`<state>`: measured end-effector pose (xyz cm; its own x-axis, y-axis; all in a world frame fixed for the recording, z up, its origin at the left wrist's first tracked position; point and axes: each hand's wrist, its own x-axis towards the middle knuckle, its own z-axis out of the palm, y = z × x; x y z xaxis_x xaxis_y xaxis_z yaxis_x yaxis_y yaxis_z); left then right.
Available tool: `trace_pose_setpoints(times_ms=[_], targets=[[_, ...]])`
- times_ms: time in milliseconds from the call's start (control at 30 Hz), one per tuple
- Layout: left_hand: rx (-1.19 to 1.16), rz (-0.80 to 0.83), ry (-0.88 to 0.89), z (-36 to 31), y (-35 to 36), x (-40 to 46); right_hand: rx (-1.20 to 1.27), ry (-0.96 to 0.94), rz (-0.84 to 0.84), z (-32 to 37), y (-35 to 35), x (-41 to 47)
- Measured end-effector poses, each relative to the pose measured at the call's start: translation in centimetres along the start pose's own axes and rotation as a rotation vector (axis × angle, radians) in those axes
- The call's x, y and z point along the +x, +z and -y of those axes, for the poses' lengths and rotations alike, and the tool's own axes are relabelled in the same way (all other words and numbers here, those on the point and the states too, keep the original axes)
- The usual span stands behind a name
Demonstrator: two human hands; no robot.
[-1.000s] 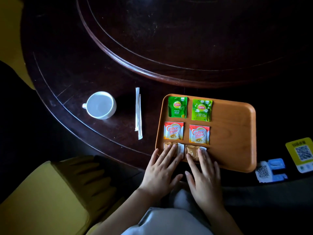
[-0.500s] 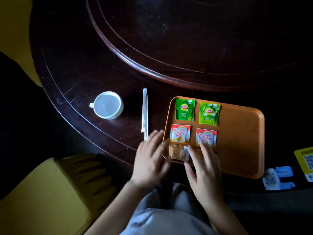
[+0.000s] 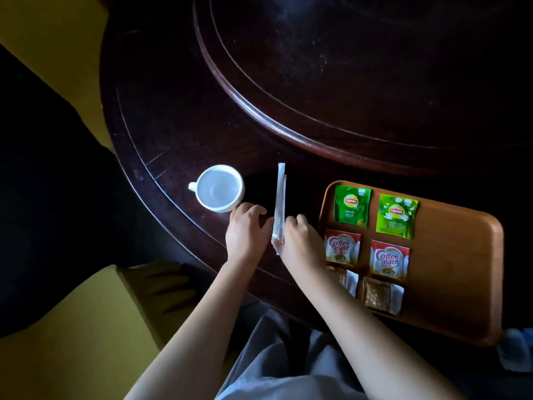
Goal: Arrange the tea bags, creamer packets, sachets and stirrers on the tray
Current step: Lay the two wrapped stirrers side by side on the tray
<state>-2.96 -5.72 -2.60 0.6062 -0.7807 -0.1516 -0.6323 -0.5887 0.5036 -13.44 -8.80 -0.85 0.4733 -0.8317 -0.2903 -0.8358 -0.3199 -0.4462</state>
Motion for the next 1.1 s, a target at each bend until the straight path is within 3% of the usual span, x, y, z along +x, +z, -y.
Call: trace_pose_setpoints(times_ms=[367, 700, 1100], targets=[[0.007, -0.011, 0.003, -0.6, 0.9, -0.4, -0.017, 0.129, 0.003, 0.2, 0.2, 0.7], [0.036, 0.026, -0.116, -2.2, 1.0, 0.7, 0.394, 0.34, -0.038, -2.0, -0.6, 0.3], [-0.055, 0.07, -0.261, -3.9, 0.2, 0.6, 0.528, 0.38, -0.095, -4.6, -2.7, -2.2]])
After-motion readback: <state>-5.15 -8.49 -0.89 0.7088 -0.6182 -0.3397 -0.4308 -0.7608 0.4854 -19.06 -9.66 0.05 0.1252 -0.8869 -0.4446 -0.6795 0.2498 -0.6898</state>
